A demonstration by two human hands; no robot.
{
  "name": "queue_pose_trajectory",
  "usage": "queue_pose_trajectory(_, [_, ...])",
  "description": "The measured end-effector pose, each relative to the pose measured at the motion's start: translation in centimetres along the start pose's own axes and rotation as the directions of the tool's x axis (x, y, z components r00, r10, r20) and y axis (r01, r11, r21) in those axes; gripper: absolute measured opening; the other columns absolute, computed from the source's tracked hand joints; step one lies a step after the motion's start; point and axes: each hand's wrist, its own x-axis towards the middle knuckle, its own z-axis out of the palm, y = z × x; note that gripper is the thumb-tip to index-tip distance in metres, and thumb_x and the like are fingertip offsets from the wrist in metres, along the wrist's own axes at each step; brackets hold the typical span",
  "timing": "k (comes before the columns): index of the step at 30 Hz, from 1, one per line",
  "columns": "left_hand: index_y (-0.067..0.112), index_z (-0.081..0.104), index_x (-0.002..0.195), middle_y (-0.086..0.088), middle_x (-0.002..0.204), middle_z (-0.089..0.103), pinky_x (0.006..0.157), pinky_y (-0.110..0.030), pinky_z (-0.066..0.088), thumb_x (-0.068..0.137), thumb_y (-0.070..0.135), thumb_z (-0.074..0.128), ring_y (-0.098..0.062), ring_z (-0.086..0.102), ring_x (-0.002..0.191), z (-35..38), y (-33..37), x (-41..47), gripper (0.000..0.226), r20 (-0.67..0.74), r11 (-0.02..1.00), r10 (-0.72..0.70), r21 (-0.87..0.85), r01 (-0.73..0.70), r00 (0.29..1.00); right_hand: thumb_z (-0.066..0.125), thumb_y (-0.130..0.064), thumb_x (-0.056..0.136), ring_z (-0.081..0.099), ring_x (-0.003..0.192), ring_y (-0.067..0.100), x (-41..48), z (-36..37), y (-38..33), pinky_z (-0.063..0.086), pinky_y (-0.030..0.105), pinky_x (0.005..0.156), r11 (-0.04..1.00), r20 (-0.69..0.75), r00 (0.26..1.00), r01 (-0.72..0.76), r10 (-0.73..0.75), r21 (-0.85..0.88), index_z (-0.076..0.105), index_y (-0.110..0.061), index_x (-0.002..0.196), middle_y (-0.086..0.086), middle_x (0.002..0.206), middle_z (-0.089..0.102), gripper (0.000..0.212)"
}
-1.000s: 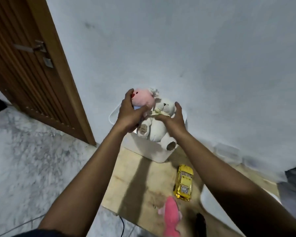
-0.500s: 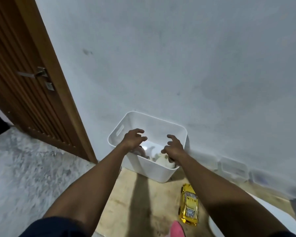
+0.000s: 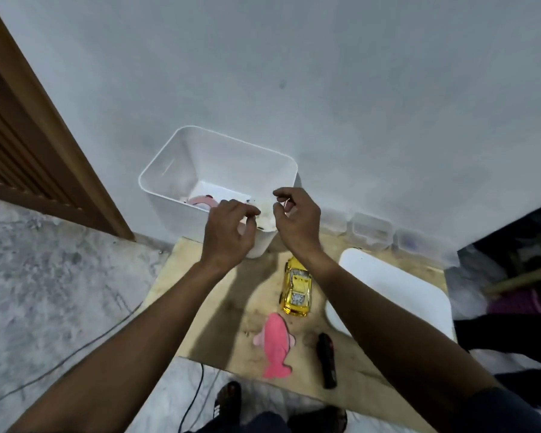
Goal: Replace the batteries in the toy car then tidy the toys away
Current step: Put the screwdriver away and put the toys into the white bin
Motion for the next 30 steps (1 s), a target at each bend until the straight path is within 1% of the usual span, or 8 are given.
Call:
queue_pose_trajectory(2, [0.013,0.074,0.089,-0.001,0.086,0.07,0.07,-0.035,0.051,0.08,0.005,0.066,-0.022,0.063,0.076,1.2,1.6,-4.3,0.014,0.085,0.996,0.036,-0.087,-0.028,0.996,0.066,0.002,0.079,0.06,0.07,0.008,-3.1,-2.1,1.2,0.05,0.024,0.066,1.0,-0.059,0.998,0.023,-0.023,-0.003,0.069,-0.02,0.091,-0.003,0.086,0.068,0.025])
queue_pose_trajectory(5, [0.024,0.074,0.094,0.007,0.092,0.067,0.068,-0.035,0.055,0.078,0.024,0.06,-0.017,0.066,0.08,2.7,3.2,-10.2,0.022,0.36,0.968,-0.14,-0.146,0.205,0.922,0.07,0.002,0.077,0.064,0.07,0.02,-8.7,-5.2,5.4,0.052,0.032,0.064,0.987,-0.017,0.998,0.061,-0.065,-0.149,0.066,-0.013,0.085,0.002,0.082,0.068,0.017])
queue_pose_trajectory(7, [0.035,0.066,0.115,0.012,0.109,0.059,0.08,-0.034,0.056,0.073,0.046,0.063,-0.013,0.063,0.097,3.6,3.6,-13.5,0.044,0.593,0.924,-0.318,0.021,0.381,0.739,0.071,-0.003,0.076,0.063,0.068,0.014,-13.2,-7.2,8.5,0.052,0.033,0.061,0.966,0.037,0.999,-0.021,0.032,-0.257,0.064,-0.017,0.083,-0.003,0.078,0.066,0.017])
queue_pose_trajectory(9, [0.043,0.049,0.132,0.011,0.124,0.047,0.089,-0.036,0.054,0.066,0.072,0.065,-0.012,0.053,0.112,4.4,3.2,-16.6,0.073,0.721,0.91,-0.395,0.222,0.349,0.569,0.071,-0.017,0.079,0.061,0.072,0.01,-17.5,-9.0,11.0,0.048,0.021,0.06,0.933,0.094,0.982,-0.124,0.164,-0.337,0.062,-0.028,0.088,-0.009,0.082,0.062,0.017])
queue_pose_trajectory(12, [0.046,0.03,0.142,0.005,0.135,0.038,0.09,-0.04,0.051,0.067,0.073,0.062,-0.022,0.043,0.124,4.7,2.5,-19.4,0.086,0.785,0.909,-0.415,0.332,0.253,0.461,0.066,-0.05,0.083,0.058,0.098,0.015,-22.0,-10.3,13.9,0.047,0.022,0.067,0.784,0.176,0.896,-0.244,0.407,-0.571,0.061,-0.029,0.112,-0.007,0.109,0.056,0.035])
queue_pose_trajectory(15, [0.048,0.024,0.142,0.003,0.134,0.041,0.087,-0.041,0.052,0.071,0.06,0.064,-0.024,0.042,0.124,4.7,2.2,-19.6,0.083,0.789,0.919,-0.394,0.334,0.209,0.471,0.063,-0.063,0.078,0.053,0.11,0.017,-23.5,-10.4,14.9,0.051,0.032,0.071,0.71,0.19,0.84,-0.283,0.508,-0.645,0.055,-0.033,0.12,-0.006,0.117,0.054,0.052])
queue_pose_trajectory(23, [0.054,0.048,0.115,0.009,0.109,0.064,0.073,-0.043,0.061,0.051,0.052,0.077,-0.017,0.067,0.094,3.6,1.5,-17.7,0.07,0.783,0.845,-0.412,0.137,0.516,0.466,0.078,-0.027,0.076,0.062,0.087,0.02,-22.1,-8.4,12.7,0.038,0.022,0.062,0.838,0.246,0.899,-0.198,0.362,-0.508,0.06,-0.024,0.114,-0.006,0.097,0.058,0.043])
queue_pose_trajectory(30, [0.042,0.059,0.117,0.012,0.115,0.066,0.086,-0.037,0.059,0.065,0.03,0.077,-0.015,0.064,0.101,0.2,1.5,-13.7,0.056,0.458,0.817,-0.478,-0.082,0.571,0.75,0.078,-0.028,0.076,0.064,0.092,0.012,-18.6,-4.9,8.4,0.057,0.028,0.077,0.982,0.184,0.982,-0.013,0.048,-0.187,0.061,-0.017,0.119,-0.003,0.107,0.065,0.047])
